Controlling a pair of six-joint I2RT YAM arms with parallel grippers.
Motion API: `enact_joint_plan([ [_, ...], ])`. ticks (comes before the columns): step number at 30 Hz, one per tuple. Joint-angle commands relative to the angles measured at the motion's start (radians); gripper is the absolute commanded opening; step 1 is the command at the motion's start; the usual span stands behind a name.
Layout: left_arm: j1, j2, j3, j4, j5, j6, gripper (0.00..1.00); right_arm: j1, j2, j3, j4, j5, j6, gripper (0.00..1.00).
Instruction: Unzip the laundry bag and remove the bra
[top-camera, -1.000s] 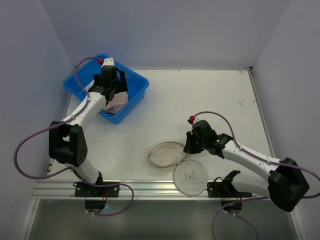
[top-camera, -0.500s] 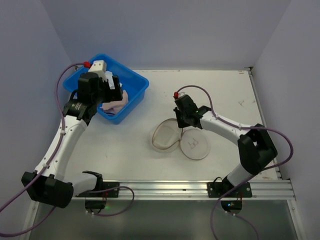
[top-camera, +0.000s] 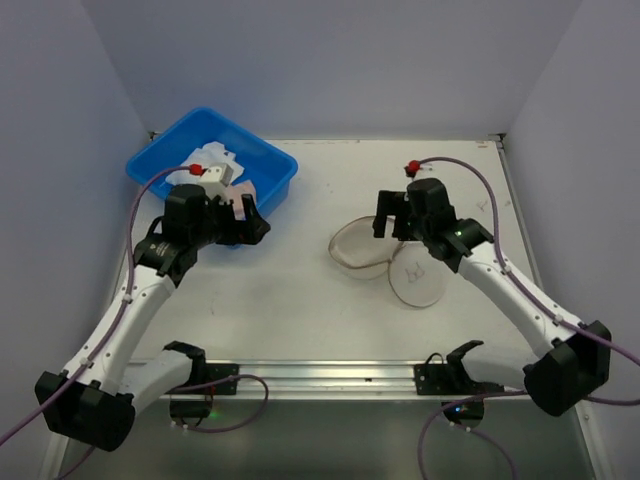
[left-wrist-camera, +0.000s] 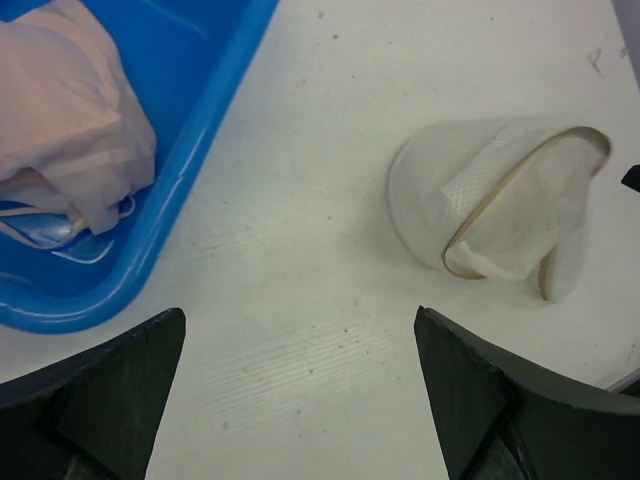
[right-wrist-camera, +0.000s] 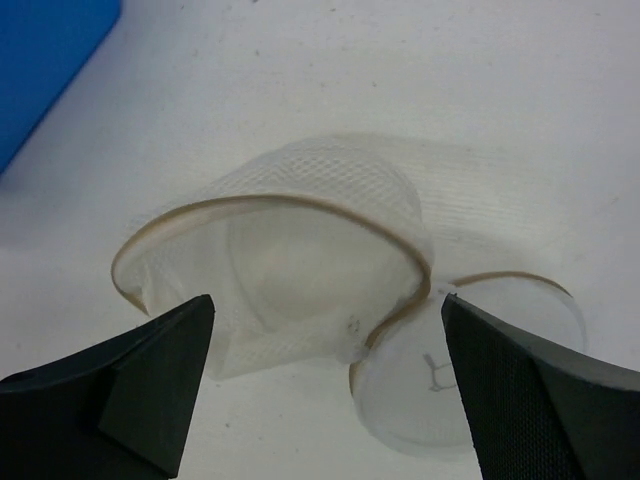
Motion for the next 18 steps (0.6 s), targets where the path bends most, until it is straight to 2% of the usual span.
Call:
enact_joint_plan([
  [1, -0.091, 0.021, -0.002, 0.101, 0.047, -0.066, 1.0, -0.056, -0.09, -0.1, -0.026, -0.039, 0.076, 0.98],
  [4, -0.197, 0.079, 0.022, 0.13, -0.013, -0.092, 1.0, -0.077, -0.136, -0.196, 0.004, -0.075, 0.071, 0.98],
  [8, -0.26, 0.154, 0.042, 0.204, -0.022, -0.127, 1.0, -0.093, -0.143, -0.26, 0.022, -0.107, 0.111, 0.98],
  [12, -0.341, 0.283, 0.132, 0.253, -0.053, -0.129, 1.0, -0.099, -0.162, -0.349, 0.046, -0.104, 0.202, 0.96],
  [14, -0.387, 0.335, 0.165, 0.272, -0.084, -0.121, 1.0, -0.107, -0.166, -0.377, 0.098, -0.15, 0.22, 0.94],
  [18, -0.442, 0.519, 0.293, 0.299, -0.107, -0.104, 1.0, -0.111, -0.136, -0.392, 0.134, -0.184, 0.245, 0.91],
])
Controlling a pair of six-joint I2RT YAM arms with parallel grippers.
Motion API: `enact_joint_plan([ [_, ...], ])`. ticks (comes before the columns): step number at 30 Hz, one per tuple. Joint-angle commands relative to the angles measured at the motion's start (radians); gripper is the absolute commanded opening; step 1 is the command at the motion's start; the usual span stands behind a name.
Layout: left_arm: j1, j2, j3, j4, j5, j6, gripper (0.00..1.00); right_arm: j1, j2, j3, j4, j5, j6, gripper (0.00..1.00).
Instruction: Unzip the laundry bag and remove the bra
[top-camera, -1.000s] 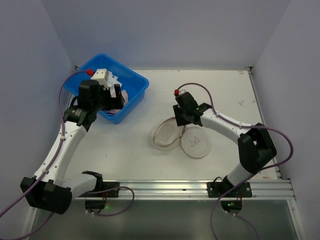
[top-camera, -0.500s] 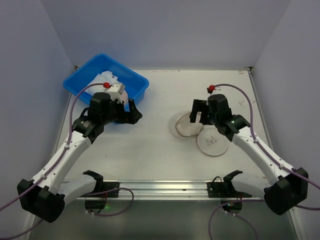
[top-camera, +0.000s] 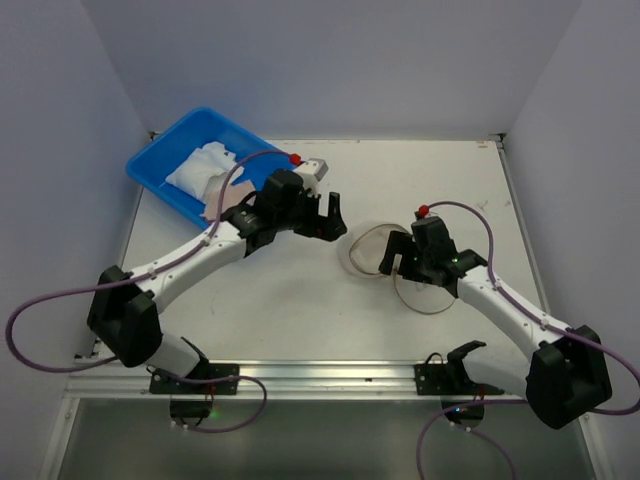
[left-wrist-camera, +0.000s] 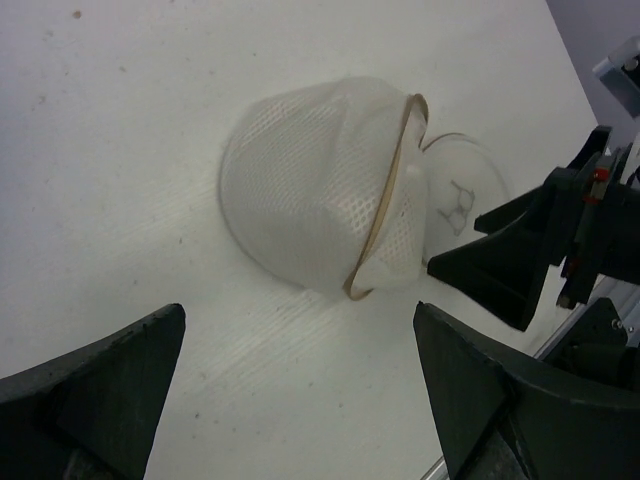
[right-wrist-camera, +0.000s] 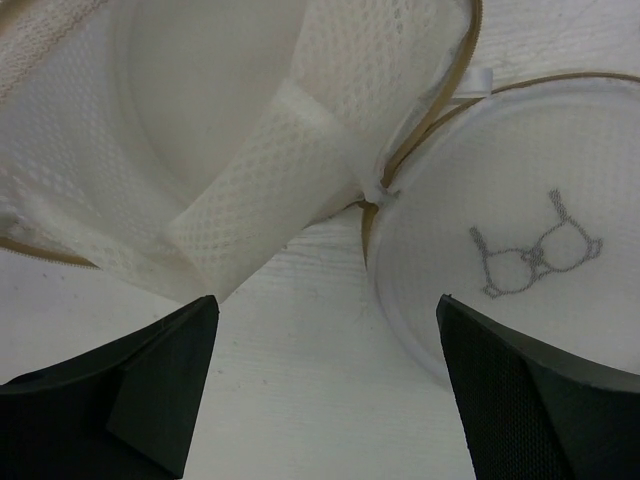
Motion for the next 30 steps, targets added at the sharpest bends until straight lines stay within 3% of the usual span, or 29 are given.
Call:
enact_joint_plan([
  [1, -0.051, 0.123, 0.136, 0.082, -0.057, 0.009, 1.0, -0.007, 0.003, -0.005, 0.104, -0.049, 0.068, 0.91],
  [8, -0.114, 0.353, 0.298, 0.097, -0.106, 0.044, 0.93, -0.016, -0.051, -0.069, 0.119, -0.048, 0.1, 0.9],
  [13, -0.123, 0.485, 0.308, 0.111, -0.138, 0.034, 0.8, -0.028, -0.109, -0.115, 0.119, -0.042, 0.116, 0.9],
  [14, -0.124, 0.5, 0.297, 0.114, -0.172, 0.025, 0.71, -0.03, -0.115, -0.12, 0.119, -0.042, 0.116, 0.9],
  [20, -0.121, 0.55, 0.17, 0.104, -0.293, -0.084, 0.32, -0.037, -0.152, -0.14, 0.113, -0.03, 0.113, 0.9],
  [23, -0.12, 0.501, 0.052, 0.111, -0.312, -0.164, 0.23, -0.037, -0.158, -0.137, 0.092, 0.015, 0.113, 0.89],
  [30, -0.12, 0.281, -0.263, 0.15, -0.348, -0.261, 0.2, -0.065, -0.16, -0.135, 0.082, 0.062, 0.128, 0.89],
])
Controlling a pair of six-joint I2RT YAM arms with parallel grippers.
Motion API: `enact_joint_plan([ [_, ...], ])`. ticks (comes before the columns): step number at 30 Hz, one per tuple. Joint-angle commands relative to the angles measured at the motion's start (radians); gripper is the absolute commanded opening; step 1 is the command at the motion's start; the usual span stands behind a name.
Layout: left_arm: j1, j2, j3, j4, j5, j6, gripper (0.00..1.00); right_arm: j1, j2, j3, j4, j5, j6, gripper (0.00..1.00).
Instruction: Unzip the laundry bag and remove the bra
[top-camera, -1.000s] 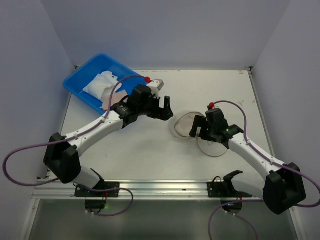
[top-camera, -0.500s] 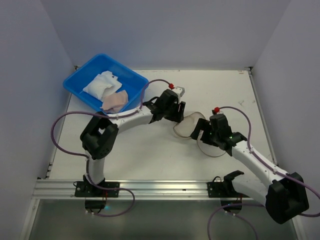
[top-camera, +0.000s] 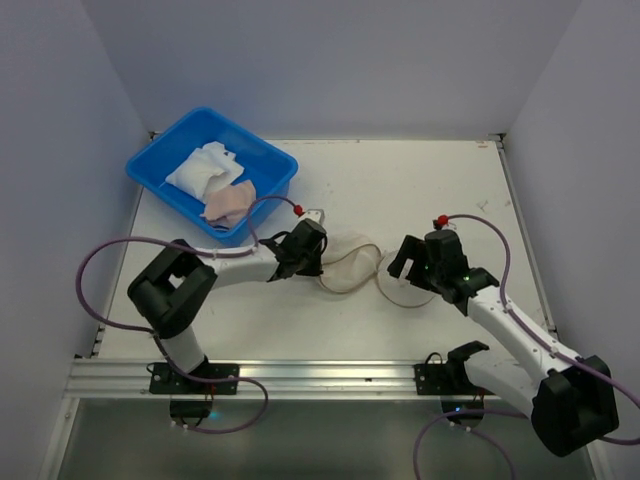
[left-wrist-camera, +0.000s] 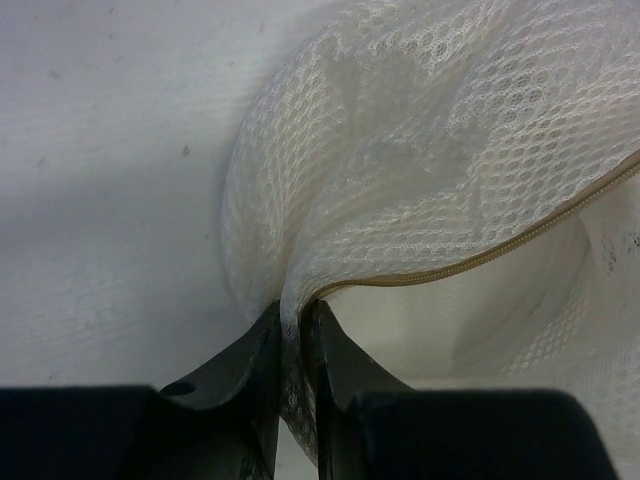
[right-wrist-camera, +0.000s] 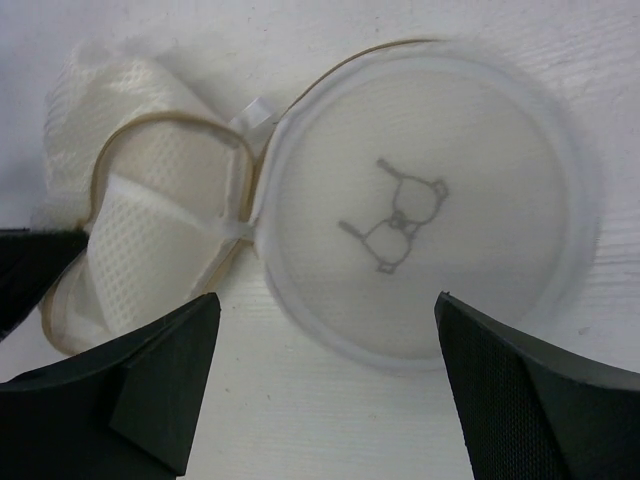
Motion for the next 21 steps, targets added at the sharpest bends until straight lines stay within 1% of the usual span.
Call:
enact_joint_plan([
  [1, 0.004, -0.086, -0.126, -0.043, -0.062, -0.083, 0.2, -0.026, 0.002, 0.003, 0.0, 0.06, 0.022, 0.9],
  [3, 0.002, -0.15, -0.183, -0.049, -0.07, -0.096, 0.19, -0.054, 0.014, -0.003, 0.001, 0.057, 0.025, 0.89],
  [4, 0.004, -0.17, -0.203, -0.046, -0.072, -0.103, 0.19, -0.088, 0.025, -0.006, 0.001, 0.052, 0.028, 0.89],
  [6, 0.004, -0.227, -0.255, -0.028, -0.065, -0.123, 0.18, -0.14, 0.039, -0.01, 0.001, 0.045, 0.025, 0.86],
  [8, 0.002, -0.253, -0.284, -0.016, -0.059, -0.134, 0.18, -0.161, 0.068, -0.006, 0.009, 0.037, 0.016, 0.82],
  [10, 0.004, -0.276, -0.29, -0.014, -0.056, -0.139, 0.18, -0.18, 0.107, 0.001, 0.013, 0.029, 0.013, 0.76],
  [13, 0.004, -0.293, -0.286, -0.016, -0.05, -0.14, 0.18, -0.195, 0.138, -0.011, 0.046, -0.007, 0.01, 0.72],
  [14, 0.004, -0.301, -0.28, -0.02, -0.049, -0.139, 0.18, -0.197, 0.157, -0.016, 0.052, -0.032, 0.01, 0.68],
  [17, 0.004, -0.325, -0.273, -0.031, -0.049, -0.139, 0.18, -0.203, 0.19, -0.02, 0.055, -0.052, 0.008, 0.62],
  [21, 0.002, -0.352, -0.27, -0.046, -0.059, -0.136, 0.18, -0.204, 0.204, -0.013, 0.056, -0.057, -0.002, 0.58],
])
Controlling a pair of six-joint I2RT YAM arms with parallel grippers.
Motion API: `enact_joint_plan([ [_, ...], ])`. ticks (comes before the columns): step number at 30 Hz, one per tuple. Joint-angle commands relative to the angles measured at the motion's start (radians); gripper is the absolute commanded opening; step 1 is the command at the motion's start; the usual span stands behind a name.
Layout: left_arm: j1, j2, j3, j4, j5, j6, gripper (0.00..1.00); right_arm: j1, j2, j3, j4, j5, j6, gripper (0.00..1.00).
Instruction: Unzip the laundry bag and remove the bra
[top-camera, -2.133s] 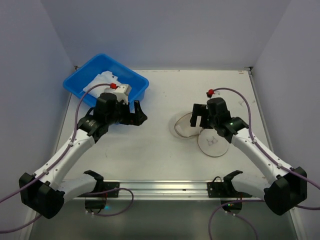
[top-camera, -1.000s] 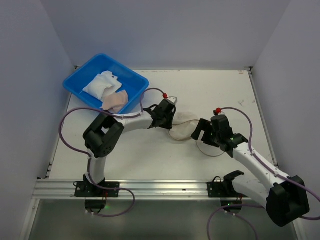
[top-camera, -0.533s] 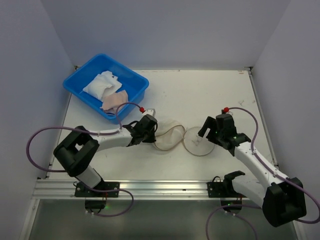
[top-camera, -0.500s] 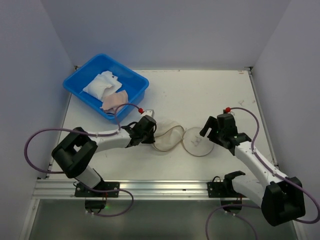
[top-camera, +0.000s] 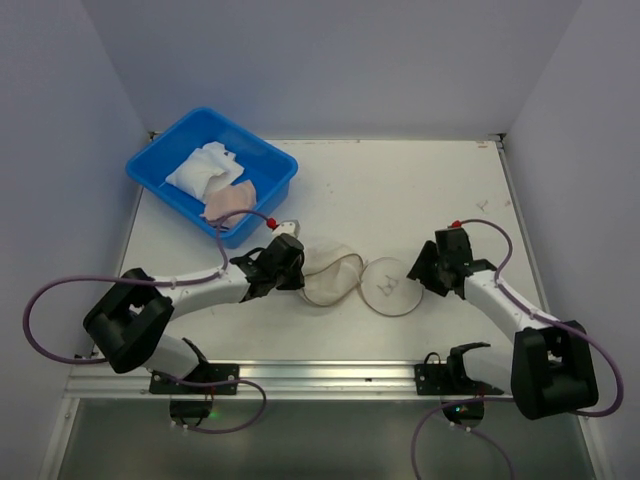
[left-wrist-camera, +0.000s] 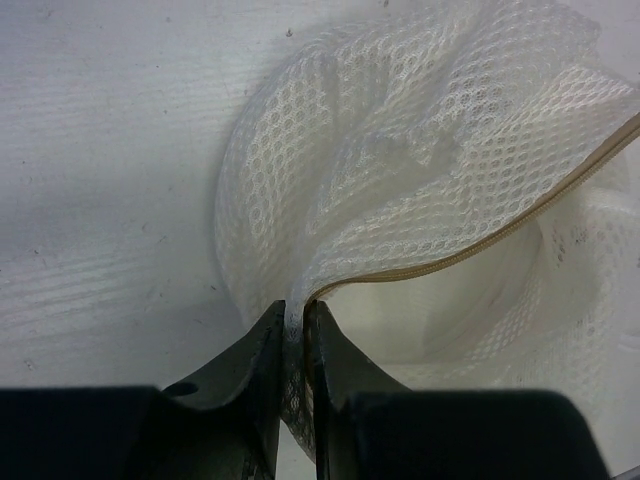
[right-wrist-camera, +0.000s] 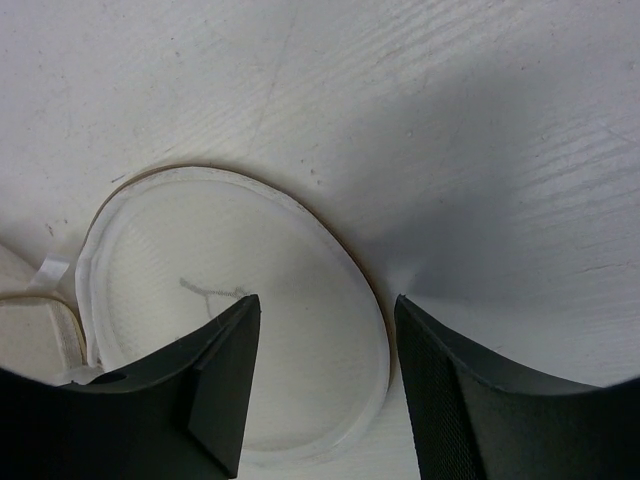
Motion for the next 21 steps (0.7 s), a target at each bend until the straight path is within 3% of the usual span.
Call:
enact_joint_plan([
  [1, 0.004, -0.044, 0.007, -0.02, -0.028, -0.015, 0.18, -0.006, 0.013, 0.005, 0.035, -0.022, -0.013, 0.58],
  [9, 0.002, -0.053, 0.009, -0.031, -0.039, -0.015, 0.18, -0.007, 0.151, 0.08, 0.009, -0.109, -0.06, 0.56],
  [13, 0.004, -0.051, 0.009, -0.032, -0.039, -0.013, 0.18, -0.007, 0.168, 0.091, -0.003, -0.115, -0.082, 0.42],
  [16, 0.005, -0.05, 0.007, -0.028, -0.037, -0.012, 0.18, -0.007, 0.171, 0.092, -0.004, -0.12, -0.085, 0.23],
  [17, 0.005, -0.048, 0.006, -0.026, -0.037, -0.012, 0.18, -0.007, 0.17, 0.092, -0.003, -0.123, -0.086, 0.12],
  [19, 0.005, -0.047, 0.004, -0.023, -0.033, -0.012, 0.18, -0.007, 0.168, 0.095, -0.01, -0.123, -0.091, 0.02],
  [21, 0.005, -0.044, 0.003, -0.019, -0.03, -0.013, 0.18, -0.004, 0.141, 0.115, -0.033, -0.103, -0.106, 0.0],
])
